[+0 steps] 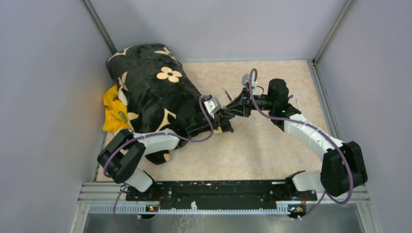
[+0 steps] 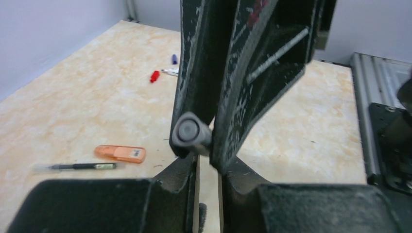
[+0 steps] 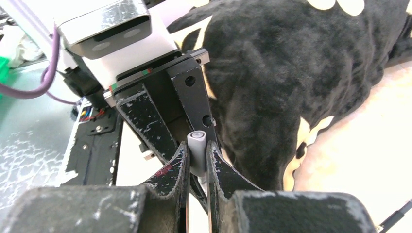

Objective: Insert the pens into the pen caps
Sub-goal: Press the pen cap onto the pen.

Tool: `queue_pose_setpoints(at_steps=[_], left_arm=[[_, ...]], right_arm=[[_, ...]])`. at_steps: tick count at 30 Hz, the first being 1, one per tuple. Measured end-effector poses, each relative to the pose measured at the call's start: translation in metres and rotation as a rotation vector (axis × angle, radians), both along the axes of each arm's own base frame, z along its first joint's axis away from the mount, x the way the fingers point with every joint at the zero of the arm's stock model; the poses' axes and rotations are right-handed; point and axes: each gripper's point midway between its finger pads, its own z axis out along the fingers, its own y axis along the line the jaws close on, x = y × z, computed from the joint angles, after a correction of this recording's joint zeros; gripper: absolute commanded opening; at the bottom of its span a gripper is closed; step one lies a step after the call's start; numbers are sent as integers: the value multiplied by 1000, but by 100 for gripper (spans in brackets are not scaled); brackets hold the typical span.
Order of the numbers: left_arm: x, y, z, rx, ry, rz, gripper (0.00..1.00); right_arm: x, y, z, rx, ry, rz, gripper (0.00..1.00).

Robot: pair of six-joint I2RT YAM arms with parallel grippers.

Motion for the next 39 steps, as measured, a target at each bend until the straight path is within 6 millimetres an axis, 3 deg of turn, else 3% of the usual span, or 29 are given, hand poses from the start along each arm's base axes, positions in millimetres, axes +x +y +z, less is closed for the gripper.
queue_pose_setpoints(at_steps=[2,7,12,19,25,30,39], left_arm=[[-10,-2,-1,-8,11,-48,0],[-32,-5,-7,-10,62,-169,0],[-47,-6,-13,-8,122,-248,0],[-50,-4,0,-54,126,-280,0],[-49,-1,2,-77,134,-277,0],[-48,0,6,-98,126,-267,0],[-53,3,47,-218,114,-252,0]], right_arm=[[-6,-5,3,-1,7,18,0],[-20,-25,3,-24,14,57,12],[-34,-28,-4,-49,26,123,26],[-48,-34,-21,-70,126,162,55],[-56,-37,-22,-66,167,186,69],[-59,-41,-33,-99,170,179,73],[-66,-46,-76,-145,188,145,73]])
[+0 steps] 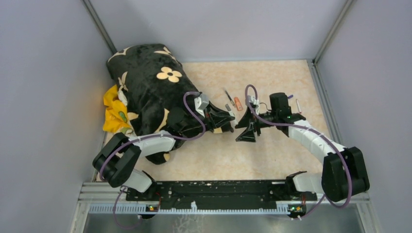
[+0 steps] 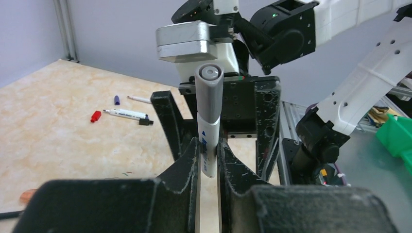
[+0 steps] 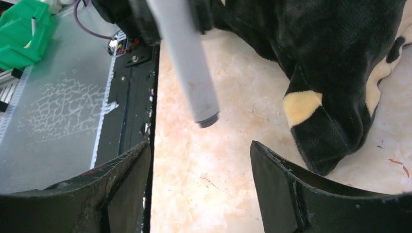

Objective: Insert the pens into the pen caps
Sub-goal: Press the pen cap onto the pen.

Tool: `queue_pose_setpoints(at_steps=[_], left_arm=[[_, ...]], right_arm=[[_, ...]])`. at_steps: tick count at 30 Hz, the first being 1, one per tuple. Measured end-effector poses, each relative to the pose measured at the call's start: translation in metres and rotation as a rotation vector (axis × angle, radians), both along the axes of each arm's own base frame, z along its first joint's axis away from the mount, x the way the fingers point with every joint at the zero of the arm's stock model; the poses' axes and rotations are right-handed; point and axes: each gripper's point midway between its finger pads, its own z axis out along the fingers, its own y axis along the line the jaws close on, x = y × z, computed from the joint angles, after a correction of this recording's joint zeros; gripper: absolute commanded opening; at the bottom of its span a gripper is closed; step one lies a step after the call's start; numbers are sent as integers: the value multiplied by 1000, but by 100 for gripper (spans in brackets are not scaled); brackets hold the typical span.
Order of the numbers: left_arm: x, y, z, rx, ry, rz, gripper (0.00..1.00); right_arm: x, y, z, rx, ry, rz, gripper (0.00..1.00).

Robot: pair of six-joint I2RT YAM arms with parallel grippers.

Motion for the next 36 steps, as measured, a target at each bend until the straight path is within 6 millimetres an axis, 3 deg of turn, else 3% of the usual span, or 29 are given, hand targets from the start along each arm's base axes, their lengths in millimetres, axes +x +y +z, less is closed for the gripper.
queue_pose_setpoints(at_steps=[10,13,22,26,28,33,36], left_arm=[[-12,-15,5,-54,74,-6,0],[-12,-18,5,-65,98,0,0],[-14,-22,16,-125,115,13,0],[-15,-22,20,-143,121,12,0],[-15,-21,21,-147,121,10,8],[-16,-20,19,-147,126,12,43],[-16,-17,17,-138,124,24,58]], right_arm=[[8,12,15,104,22,-26,68],[7,15,23,142,32,-19,56],[-9,25,43,213,37,57,2],[-11,25,47,224,25,73,0],[-12,25,48,226,26,77,0],[-14,24,47,209,43,95,0],[-13,24,49,187,32,114,0]])
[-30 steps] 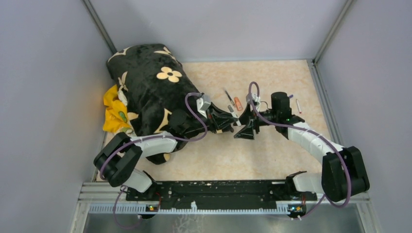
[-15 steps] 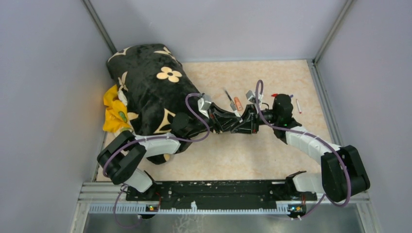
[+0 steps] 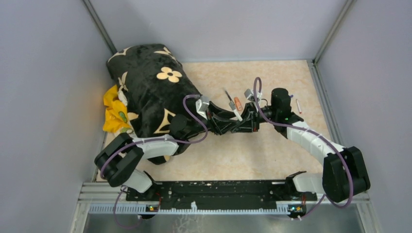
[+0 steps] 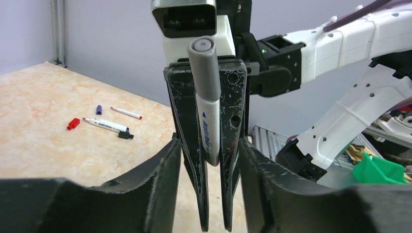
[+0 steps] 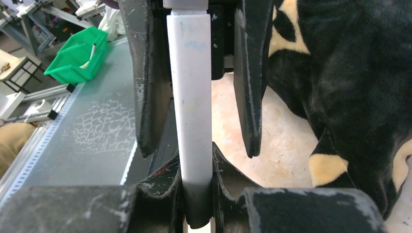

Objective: Insert the pens into the pen caps
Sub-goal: Press the pen cap onto the pen.

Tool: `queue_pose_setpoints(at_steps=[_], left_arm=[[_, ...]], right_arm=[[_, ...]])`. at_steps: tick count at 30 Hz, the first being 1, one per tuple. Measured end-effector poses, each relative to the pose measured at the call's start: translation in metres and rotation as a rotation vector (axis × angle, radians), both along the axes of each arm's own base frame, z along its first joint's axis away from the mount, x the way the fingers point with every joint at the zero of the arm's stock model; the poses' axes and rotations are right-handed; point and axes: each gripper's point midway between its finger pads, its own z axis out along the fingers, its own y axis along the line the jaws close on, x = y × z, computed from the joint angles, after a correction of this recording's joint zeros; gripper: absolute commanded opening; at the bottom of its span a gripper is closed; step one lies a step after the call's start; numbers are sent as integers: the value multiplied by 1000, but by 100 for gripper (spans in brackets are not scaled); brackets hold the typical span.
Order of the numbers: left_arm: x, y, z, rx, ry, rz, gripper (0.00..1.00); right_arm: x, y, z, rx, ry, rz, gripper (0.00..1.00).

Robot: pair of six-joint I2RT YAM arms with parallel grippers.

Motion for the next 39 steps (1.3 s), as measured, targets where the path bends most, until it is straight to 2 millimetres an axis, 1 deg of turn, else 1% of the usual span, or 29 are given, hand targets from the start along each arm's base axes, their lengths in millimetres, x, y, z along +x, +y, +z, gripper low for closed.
queue_pose_setpoints(at_steps=[2,4,8,12,14,18,21,23,26,28,30,33,34,35,36,37,38,39], left_arm=[[-2,3,1,5,-1,5,65],[-4,7,5,6,-10,9,70],[-5,15,16,7,-36,8,73],[0,17,16,36,-33,-3,72],[2,16,17,49,-32,-15,67],[0,11,19,58,-38,-56,53],[-1,6,16,67,-28,-85,43],[-2,4,13,73,-16,-102,39],[-4,1,12,77,-9,-129,26],[-6,1,12,78,-6,-140,15],[-8,1,12,77,-4,-152,1],[-9,0,11,76,5,-165,0],[-9,0,10,76,8,-167,0],[-9,-1,10,75,11,-168,0],[-8,-1,10,73,14,-168,0],[-8,-1,10,70,16,-166,0],[-7,-1,11,66,19,-164,0],[-7,-2,11,60,25,-161,0]], right_arm=[[0,0,3,-3,-22,16,0],[-2,-1,3,-5,-31,31,0],[-10,-4,-6,-18,-10,53,0],[-15,-6,-11,-30,-9,68,0],[-17,-7,-11,-31,-15,73,0],[-18,-8,-12,-32,-26,77,0],[-19,-8,-14,-35,-24,78,0],[-19,-8,-14,-35,-25,79,0],[-19,-8,-16,-42,-19,75,0],[-19,-9,-16,-45,-18,72,0],[-19,-9,-17,-49,-18,69,0],[-18,-9,-19,-56,-17,62,0],[-17,-9,-20,-61,-17,56,1],[-16,-9,-20,-64,-16,52,11],[-16,-9,-20,-67,-13,49,27],[-15,-9,-20,-69,-10,46,35],[-15,-8,-20,-71,-2,44,40],[-15,-8,-19,-70,2,43,42]])
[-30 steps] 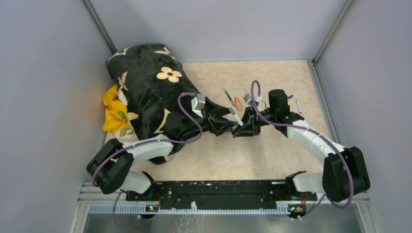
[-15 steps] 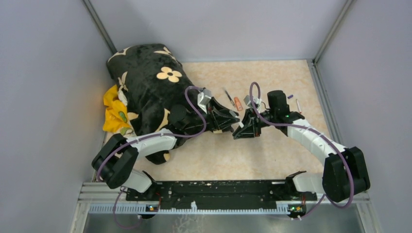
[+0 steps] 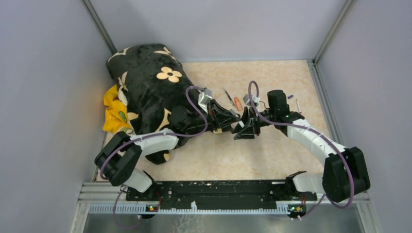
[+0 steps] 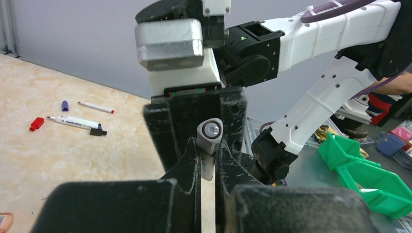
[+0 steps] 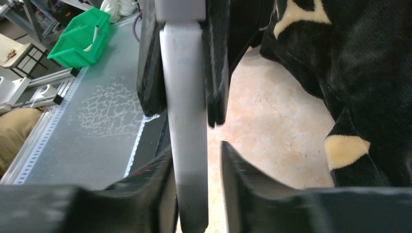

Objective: Insert the pens into the pen caps
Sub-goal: Press the pen cap onto the pen.

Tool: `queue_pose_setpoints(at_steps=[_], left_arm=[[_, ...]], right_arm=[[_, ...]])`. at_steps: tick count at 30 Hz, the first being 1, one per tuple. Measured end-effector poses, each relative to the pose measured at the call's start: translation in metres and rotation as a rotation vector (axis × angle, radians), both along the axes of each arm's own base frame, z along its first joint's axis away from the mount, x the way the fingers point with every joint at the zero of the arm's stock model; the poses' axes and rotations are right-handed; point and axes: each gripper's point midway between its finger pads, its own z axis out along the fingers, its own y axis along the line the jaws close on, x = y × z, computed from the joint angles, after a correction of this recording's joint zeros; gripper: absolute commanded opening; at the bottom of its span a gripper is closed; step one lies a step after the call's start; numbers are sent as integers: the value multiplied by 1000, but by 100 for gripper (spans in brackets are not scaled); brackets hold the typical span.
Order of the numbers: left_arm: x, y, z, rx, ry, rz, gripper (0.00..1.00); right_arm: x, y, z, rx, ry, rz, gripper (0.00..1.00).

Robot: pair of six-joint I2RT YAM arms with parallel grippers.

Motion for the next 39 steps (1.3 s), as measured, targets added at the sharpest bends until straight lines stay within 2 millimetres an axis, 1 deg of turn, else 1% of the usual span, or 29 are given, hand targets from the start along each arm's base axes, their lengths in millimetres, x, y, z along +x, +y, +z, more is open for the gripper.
queue_pose_setpoints(at_steps=[3,9,11,17,19,21,23,26,27,30,31,33,34,37,39], left_arm=[[-2,-2,-2,-24,14,13,0],[2,-1,-22,-52,80,79,0],[5,1,-21,-68,86,104,0],[11,7,-10,-133,71,164,0],[12,8,-7,-147,67,174,0],[12,9,-6,-155,65,177,0],[12,9,-5,-166,66,172,0],[10,8,-4,-176,68,166,0],[10,8,-4,-179,75,161,0],[10,7,-5,-183,81,156,0],[10,7,-5,-184,83,154,0],[10,7,-5,-185,84,152,0],[9,7,-5,-185,85,151,0],[9,6,-7,-181,88,146,0],[9,6,-7,-179,89,145,0]], right_arm=[[3,2,6,12,4,-3,44],[10,7,22,39,23,-20,44],[11,8,25,46,38,-26,42],[12,9,26,51,70,-39,40],[12,9,28,53,70,-40,35],[13,9,28,54,70,-43,27],[15,10,28,52,71,-52,15],[15,10,29,52,72,-57,3],[16,10,29,52,70,-59,0],[17,10,28,51,71,-62,0],[16,10,28,51,72,-62,3],[16,10,28,50,73,-61,15],[16,10,27,49,72,-60,17],[15,10,26,45,77,-59,16],[15,9,25,44,76,-59,10]])
